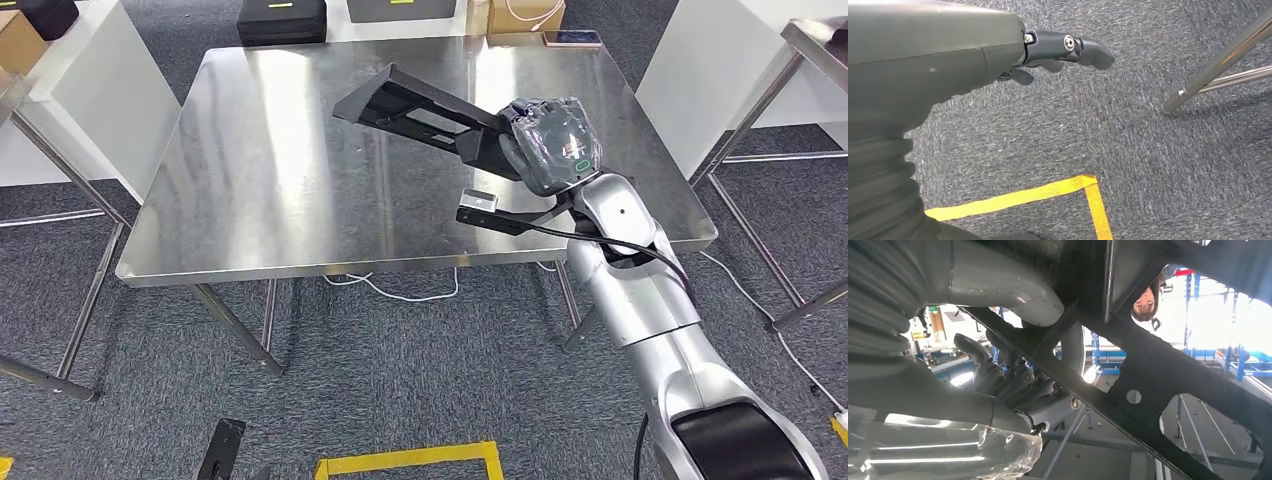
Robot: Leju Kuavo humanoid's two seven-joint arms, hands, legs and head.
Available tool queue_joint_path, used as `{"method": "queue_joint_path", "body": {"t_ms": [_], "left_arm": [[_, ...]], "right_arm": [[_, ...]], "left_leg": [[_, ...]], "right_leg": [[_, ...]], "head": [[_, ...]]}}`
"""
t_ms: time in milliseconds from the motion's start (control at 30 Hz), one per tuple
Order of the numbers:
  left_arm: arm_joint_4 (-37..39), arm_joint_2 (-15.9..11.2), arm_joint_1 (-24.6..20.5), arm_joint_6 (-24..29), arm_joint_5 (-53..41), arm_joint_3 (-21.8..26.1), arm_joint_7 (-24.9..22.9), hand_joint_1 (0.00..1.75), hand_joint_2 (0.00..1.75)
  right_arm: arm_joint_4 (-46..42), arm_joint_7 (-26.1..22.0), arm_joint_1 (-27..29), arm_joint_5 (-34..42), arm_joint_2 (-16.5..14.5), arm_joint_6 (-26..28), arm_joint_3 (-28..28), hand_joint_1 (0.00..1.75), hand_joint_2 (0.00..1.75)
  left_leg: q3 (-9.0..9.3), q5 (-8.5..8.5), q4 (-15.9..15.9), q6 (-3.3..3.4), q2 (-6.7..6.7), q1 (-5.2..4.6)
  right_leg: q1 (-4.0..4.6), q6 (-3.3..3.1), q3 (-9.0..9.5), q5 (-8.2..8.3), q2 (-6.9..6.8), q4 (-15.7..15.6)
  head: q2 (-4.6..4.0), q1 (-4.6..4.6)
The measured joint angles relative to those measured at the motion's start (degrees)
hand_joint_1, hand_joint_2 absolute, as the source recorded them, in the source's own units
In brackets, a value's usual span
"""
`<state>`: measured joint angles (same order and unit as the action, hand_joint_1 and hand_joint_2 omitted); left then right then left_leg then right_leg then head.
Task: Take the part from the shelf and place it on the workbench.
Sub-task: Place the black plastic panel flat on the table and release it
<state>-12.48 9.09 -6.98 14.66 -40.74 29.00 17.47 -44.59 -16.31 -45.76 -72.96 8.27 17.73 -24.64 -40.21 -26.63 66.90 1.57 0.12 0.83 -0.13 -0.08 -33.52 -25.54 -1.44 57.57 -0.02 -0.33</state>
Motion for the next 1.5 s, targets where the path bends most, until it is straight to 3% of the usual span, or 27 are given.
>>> {"method": "queue_joint_path", "body": {"t_ms": [67, 100, 133, 233, 933, 1067, 1167, 1233, 1300, 1367, 1400, 1433, 1500], "left_arm": [[-0.1, -0.2, -0.2, 0.0, 0.0, 0.0, -0.1, 0.00, 1.75], [-0.1, -0.3, -0.2, 0.0, 0.0, 0.0, -0.2, 0.00, 1.75], [-0.1, -0.3, -0.3, 0.1, 0.0, 0.1, -0.3, 0.00, 1.75], [-0.1, -0.3, -0.3, 0.0, 0.0, 0.2, -0.4, 0.00, 1.75], [-0.1, -0.4, -0.3, -0.5, 0.4, 0.3, -0.5, 0.00, 1.75], [-0.2, 0.2, -1.2, 1.4, 0.5, 0.5, -1.9, 0.00, 1.75], [-0.5, 1.5, -3.3, 2.6, 0.4, 0.6, -3.9, 0.00, 1.75], [-0.6, 2.2, -4.3, 2.7, 0.3, 0.6, -4.4, 0.00, 1.75], [-0.6, 2.7, -4.8, 2.7, 0.5, 0.7, -4.5, 0.00, 1.75], [-0.6, 3.1, -4.9, 2.8, 0.7, 0.8, -4.4, 0.00, 1.75], [-0.6, 3.3, -4.8, 2.8, 0.9, 0.8, -4.3, 0.00, 1.75], [-0.6, 3.4, -4.8, 2.8, 1.0, 0.9, -4.2, 0.00, 1.75], [-0.6, 3.5, -4.8, 2.8, 1.2, 1.0, -4.0, 0.00, 1.75]], "right_arm": [[-0.1, 0.0, -0.1, -0.4, 0.1, 0.0, 0.2, 1.66, 1.75], [-0.2, 0.0, -0.1, -0.7, 0.1, 0.0, 0.3, 1.66, 1.75], [-0.2, 0.1, -0.1, -1.0, 0.1, -0.1, 0.3, 1.66, 1.75], [-0.2, 0.8, 0.0, -2.4, 0.1, -0.3, 0.2, 1.66, 1.75], [1.7, -0.8, -2.4, -3.4, 0.1, -1.8, 0.1, 1.66, 1.75], [3.9, -2.7, -5.4, -2.3, 0.0, -1.8, 0.1, 1.66, 1.75], [5.2, -2.2, -6.6, -2.4, -1.4, -0.5, -0.1, 1.66, 1.75], [5.6, -1.4, -6.7, -2.9, -2.1, 0.5, -0.4, 1.66, 1.75], [6.0, -0.7, -6.4, -3.3, -2.5, 1.1, -0.7, 1.66, 1.75], [6.3, -0.2, -5.7, -3.8, -2.7, 1.1, -1.0, 1.66, 1.75], [6.4, -0.1, -5.3, -4.0, -2.8, 0.8, -1.2, 1.66, 1.75], [6.5, 0.0, -5.1, -4.1, -2.9, 0.6, -1.3, 1.66, 1.75], [6.6, 0.2, -5.0, -4.2, -3.1, 0.2, -1.6, 1.66, 1.75]], "left_leg": [[3.23, 1.99, -6.3, 1.02, 0.71, -0.58], [3.96, 2.13, -7.7, 1.24, 0.96, -0.81], [4.13, 2.04, -8.2, 0.98, 1.00, -0.91], [4.10, 2.16, -8.4, 0.26, 0.74, -1.07], [4.00, 2.13, -8.2, 0.82, 0.54, -1.54], [3.92, 2.07, -8.1, 1.08, 0.52, -1.59], [4.44, 2.33, -9.0, 1.84, 0.41, -1.36], [5.37, 2.82, -10.2, 2.39, 0.31, -0.77], [5.73, 2.94, -10.5, 2.57, 0.07, -0.44], [5.75, 2.77, -10.5, 2.40, -0.39, -0.28], [5.81, 2.64, -10.4, 2.21, -0.67, -0.14], [5.95, 2.46, -10.4, 1.92, -0.94, 0.06], [6.18, 1.85, -10.0, 0.97, -1.40, 0.36]], "right_leg": [[0.49, 0.02, -0.06, -0.14, -0.33, 0.1], [0.65, 0.05, -0.20, -0.21, -0.47, 0.1], [0.91, 0.04, -0.36, -0.28, -0.59, 0.3], [0.98, -0.07, -0.42, -0.34, -0.78, 0.4], [0.11, 0.41, -0.52, -0.03, -0.91, 0.2], [0.01, 0.57, -0.51, 0.06, -0.99, 0.1], [0.16, 1.01, -0.25, 0.09, -1.06, -0.3], [0.25, 1.19, -1.24, -1.00, -0.14, 1.9], [-0.12, 1.17, -4.74, -3.65, 0.94, 8.8], [-0.70, 1.68, -8.31, -5.45, 1.18, 15.0], [-1.05, 2.24, -8.81, -5.14, 1.19, 15.5], [-1.45, 3.02, -8.05, -3.85, 1.18, 13.4], [-2.20, 4.61, -4.30, -0.38, 1.30, 5.4]], "head": [[0.00, 0.07], [0.00, 0.10], [0.00, 0.12], [0.01, 0.11], [0.01, 0.08], [0.00, 0.07], [0.00, 0.08], [0.00, 0.16], [0.00, 0.28], [0.00, 0.36], [0.00, 0.37], [0.00, 0.37], [0.00, 0.45]]}}
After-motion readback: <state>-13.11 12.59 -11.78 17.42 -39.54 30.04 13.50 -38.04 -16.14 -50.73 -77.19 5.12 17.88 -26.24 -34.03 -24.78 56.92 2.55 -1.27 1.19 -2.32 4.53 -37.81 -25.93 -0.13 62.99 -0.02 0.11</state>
